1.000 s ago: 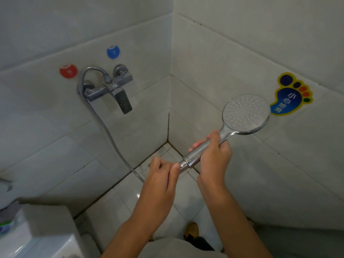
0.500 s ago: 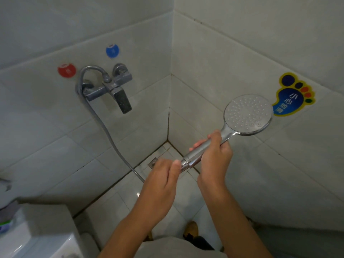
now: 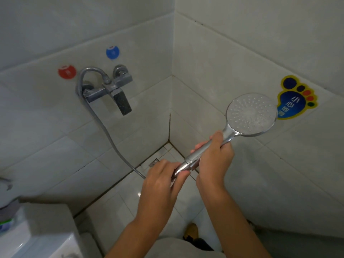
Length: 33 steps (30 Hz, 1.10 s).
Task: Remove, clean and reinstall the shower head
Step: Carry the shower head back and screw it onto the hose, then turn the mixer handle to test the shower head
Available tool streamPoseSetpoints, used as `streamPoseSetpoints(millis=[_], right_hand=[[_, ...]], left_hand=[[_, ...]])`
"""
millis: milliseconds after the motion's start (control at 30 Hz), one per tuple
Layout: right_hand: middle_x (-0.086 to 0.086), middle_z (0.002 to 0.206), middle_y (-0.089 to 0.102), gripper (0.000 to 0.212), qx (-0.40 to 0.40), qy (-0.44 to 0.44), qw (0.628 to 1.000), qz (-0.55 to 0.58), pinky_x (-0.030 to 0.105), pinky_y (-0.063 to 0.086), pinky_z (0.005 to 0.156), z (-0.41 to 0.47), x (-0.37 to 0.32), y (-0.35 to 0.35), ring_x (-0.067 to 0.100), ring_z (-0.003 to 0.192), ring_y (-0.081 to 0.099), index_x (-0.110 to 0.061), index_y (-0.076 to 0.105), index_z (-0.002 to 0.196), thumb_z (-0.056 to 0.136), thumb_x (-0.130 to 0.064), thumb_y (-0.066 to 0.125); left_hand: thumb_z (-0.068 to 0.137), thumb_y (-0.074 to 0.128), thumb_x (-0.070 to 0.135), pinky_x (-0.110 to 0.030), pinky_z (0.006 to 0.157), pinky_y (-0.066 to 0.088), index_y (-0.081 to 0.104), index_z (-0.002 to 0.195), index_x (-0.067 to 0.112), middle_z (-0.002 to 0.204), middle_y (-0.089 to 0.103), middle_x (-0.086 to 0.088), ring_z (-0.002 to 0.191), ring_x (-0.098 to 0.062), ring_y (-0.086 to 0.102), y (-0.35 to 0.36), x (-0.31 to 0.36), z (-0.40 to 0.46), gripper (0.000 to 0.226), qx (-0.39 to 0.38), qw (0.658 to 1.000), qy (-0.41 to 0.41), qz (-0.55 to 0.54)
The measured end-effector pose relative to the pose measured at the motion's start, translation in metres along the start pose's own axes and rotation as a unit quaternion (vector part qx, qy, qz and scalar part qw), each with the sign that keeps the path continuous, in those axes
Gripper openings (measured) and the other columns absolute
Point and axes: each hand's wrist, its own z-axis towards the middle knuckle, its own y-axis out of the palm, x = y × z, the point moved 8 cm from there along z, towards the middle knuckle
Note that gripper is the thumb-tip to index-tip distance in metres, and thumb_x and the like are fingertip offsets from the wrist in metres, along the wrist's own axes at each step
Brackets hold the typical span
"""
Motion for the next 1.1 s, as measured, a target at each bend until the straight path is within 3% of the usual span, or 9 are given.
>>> streamPoseSetpoints(millis=[67,133,233,400,600,733,867,967,1100], right_hand=[[0.001,0.052,0.059,0.026,-0.021,0.000,1.000,0.008,0.033,0.053,0.054,0.004,-0.003,0.001,0.020,0.049,0.061,-0.010,0.054,0.087,0.102,-0.029,0.044],[0.001,0.052,0.058,0.026,-0.037,0.005,0.999,0.015,0.033,0.052,0.053,0.007,-0.003,0.000,0.021,0.049,0.060,-0.011,0.053,0.084,0.101,-0.029,0.045],[0.000,0.051,0.058,0.026,-0.039,0.005,0.999,0.010,0.032,0.052,0.052,0.010,-0.001,-0.003,0.021,0.048,0.060,-0.011,0.052,0.084,0.102,-0.028,0.044],[0.010,0.060,0.062,0.030,0.016,-0.033,0.998,-0.047,0.029,0.053,0.049,0.017,-0.001,-0.018,0.018,0.047,0.063,-0.006,0.055,0.090,0.103,-0.030,0.042],[0.015,0.066,0.065,0.033,0.020,-0.016,0.997,-0.072,0.036,0.058,0.053,0.028,0.013,-0.024,0.023,0.052,0.067,-0.003,0.057,0.092,0.102,-0.032,0.044],[0.006,0.064,0.063,0.022,-0.066,0.061,0.996,0.008,0.029,0.054,0.052,0.032,0.027,-0.013,0.018,0.053,0.065,-0.010,0.057,0.092,0.099,-0.031,0.052],[0.002,0.060,0.051,0.030,-0.224,0.220,0.930,0.192,0.025,0.047,0.049,0.038,0.045,0.028,0.016,0.049,0.052,-0.018,0.048,0.070,0.095,-0.034,0.054],[-0.003,0.050,0.035,0.036,-0.169,0.237,0.942,0.166,0.022,0.035,0.036,0.043,0.065,0.037,0.012,0.038,0.037,-0.021,0.041,0.064,0.092,-0.033,0.060],[0.000,0.045,0.034,0.037,-0.053,0.132,0.990,0.014,0.021,0.030,0.035,0.049,0.077,0.038,0.015,0.035,0.035,-0.018,0.039,0.063,0.091,-0.023,0.062]], left_hand=[[0.093,0.040,0.051,-0.011,0.062,0.043,0.064,0.096,0.029,0.081,0.062,0.014,0.075,-0.002,0.058,0.005,-0.005,0.005,0.033,-0.068,0.986,-0.089,-0.127],[0.094,0.039,0.045,-0.010,0.064,0.043,0.068,0.091,0.026,0.081,0.070,0.007,0.074,0.003,0.062,0.017,-0.007,0.007,0.035,-0.168,0.934,-0.183,-0.257],[0.097,0.046,0.033,-0.009,0.064,0.041,0.070,0.083,0.023,0.074,0.071,0.014,0.064,0.007,0.061,0.022,-0.002,0.011,0.029,-0.229,0.915,-0.188,-0.275],[0.090,0.045,0.049,-0.026,0.069,0.051,0.070,0.090,0.028,0.076,0.067,0.012,0.075,-0.005,0.060,0.032,0.003,0.011,0.033,-0.138,0.979,-0.099,-0.111],[0.087,0.054,0.049,-0.017,0.063,0.042,0.068,0.096,0.030,0.075,0.065,0.013,0.069,-0.003,0.052,0.041,0.006,0.007,0.026,-0.039,0.998,-0.049,-0.006],[0.089,0.060,0.039,-0.013,0.064,0.041,0.072,0.088,0.030,0.077,0.069,0.013,0.074,-0.004,0.059,0.044,-0.007,0.009,0.014,-0.056,0.984,-0.109,-0.133],[0.094,0.057,0.026,-0.008,0.056,0.041,0.075,0.084,0.016,0.069,0.071,0.003,0.052,0.003,0.056,0.055,-0.025,0.022,0.024,-0.156,0.906,-0.202,-0.338],[0.098,0.044,0.036,-0.017,0.064,0.045,0.072,0.084,0.023,0.071,0.068,0.006,0.062,-0.003,0.060,0.058,-0.048,0.031,0.034,-0.232,0.902,-0.212,-0.297],[0.097,0.045,0.036,-0.021,0.063,0.048,0.064,0.080,0.020,0.079,0.067,-0.002,0.074,-0.015,0.062,0.013,-0.139,0.072,0.030,-0.071,0.921,-0.298,-0.240]])
